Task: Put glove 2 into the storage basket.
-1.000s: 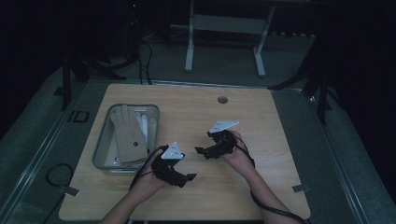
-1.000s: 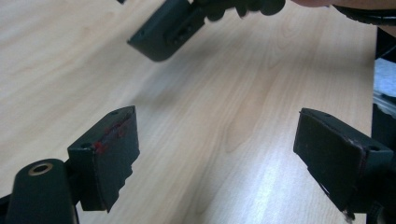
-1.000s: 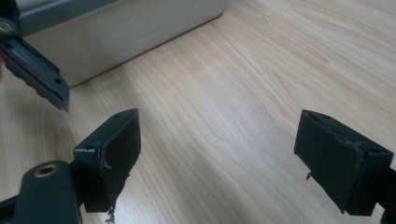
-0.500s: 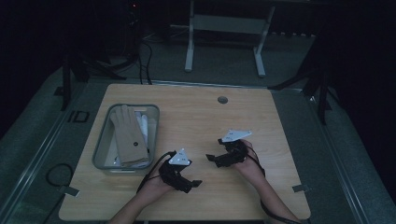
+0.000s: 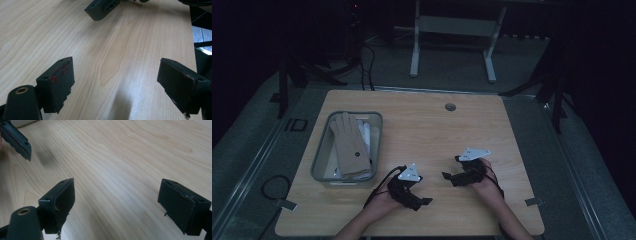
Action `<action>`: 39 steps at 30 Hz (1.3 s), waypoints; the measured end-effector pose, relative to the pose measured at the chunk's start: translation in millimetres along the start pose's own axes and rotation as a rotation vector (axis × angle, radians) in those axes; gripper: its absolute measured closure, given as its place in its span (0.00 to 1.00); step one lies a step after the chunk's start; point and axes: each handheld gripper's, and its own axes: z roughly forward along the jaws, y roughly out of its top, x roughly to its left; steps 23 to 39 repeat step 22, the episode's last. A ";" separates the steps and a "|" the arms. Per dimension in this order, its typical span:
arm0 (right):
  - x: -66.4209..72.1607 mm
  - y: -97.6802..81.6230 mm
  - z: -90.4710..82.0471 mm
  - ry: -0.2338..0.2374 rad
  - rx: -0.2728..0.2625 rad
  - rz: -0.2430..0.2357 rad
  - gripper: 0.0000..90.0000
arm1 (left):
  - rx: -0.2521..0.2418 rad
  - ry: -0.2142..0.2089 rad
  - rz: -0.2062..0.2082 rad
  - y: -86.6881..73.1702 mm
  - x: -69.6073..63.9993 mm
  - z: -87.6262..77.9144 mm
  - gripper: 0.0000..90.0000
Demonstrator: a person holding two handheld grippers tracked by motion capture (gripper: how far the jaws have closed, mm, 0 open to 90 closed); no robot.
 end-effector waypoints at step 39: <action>-4.3 -22.6 -9.3 -0.047 -0.017 0.003 0.16 | -0.028 0.000 0.014 -6.6 1.4 6.1 0.16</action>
